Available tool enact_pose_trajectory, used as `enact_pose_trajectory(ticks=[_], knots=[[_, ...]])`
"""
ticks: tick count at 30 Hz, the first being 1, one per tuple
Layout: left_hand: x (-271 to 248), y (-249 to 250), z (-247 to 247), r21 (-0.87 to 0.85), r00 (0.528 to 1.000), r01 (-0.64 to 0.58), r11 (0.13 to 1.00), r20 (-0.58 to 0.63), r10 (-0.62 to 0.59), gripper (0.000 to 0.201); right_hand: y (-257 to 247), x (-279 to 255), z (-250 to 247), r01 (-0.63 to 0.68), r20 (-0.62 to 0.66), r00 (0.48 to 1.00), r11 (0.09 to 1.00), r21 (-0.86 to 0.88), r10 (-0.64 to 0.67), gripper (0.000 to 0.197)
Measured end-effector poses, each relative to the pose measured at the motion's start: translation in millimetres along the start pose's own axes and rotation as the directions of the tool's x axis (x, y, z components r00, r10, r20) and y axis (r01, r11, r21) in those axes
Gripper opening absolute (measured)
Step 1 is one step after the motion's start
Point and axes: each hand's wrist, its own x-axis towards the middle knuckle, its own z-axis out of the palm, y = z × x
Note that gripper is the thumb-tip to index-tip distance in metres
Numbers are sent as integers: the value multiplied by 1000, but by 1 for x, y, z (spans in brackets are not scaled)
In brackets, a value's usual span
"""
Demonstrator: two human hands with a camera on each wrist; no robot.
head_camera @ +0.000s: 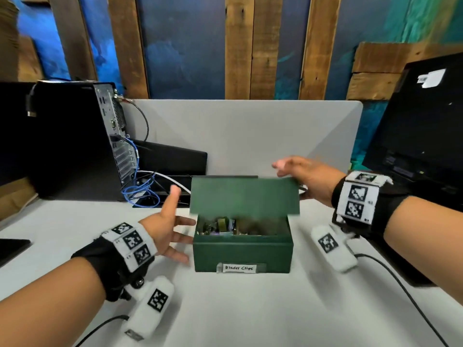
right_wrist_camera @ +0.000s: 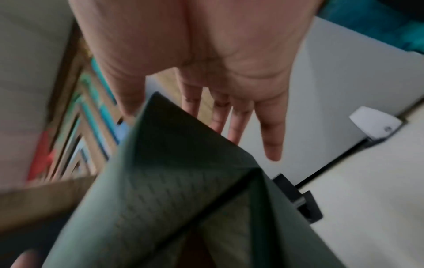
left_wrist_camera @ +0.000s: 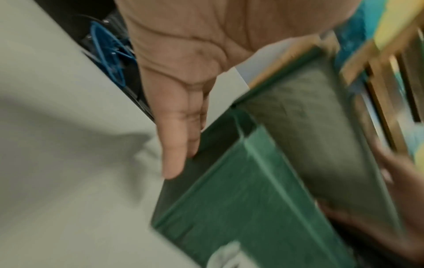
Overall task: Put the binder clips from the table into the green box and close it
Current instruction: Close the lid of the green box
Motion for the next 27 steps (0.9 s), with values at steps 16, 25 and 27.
enact_pose_trajectory(ticks=[16, 25, 27], knots=[[34, 22, 16, 65, 999, 19, 998, 49, -22, 53, 48, -23, 23, -146, 145, 981, 982, 123, 128, 88], [69, 34, 13, 42, 995, 68, 997, 74, -71, 56, 42, 9, 21, -210, 155, 970, 964, 161, 186, 77], [70, 35, 12, 46, 991, 95, 994, 87, -98, 52, 42, 12, 21, -216, 155, 969, 965, 149, 193, 77]])
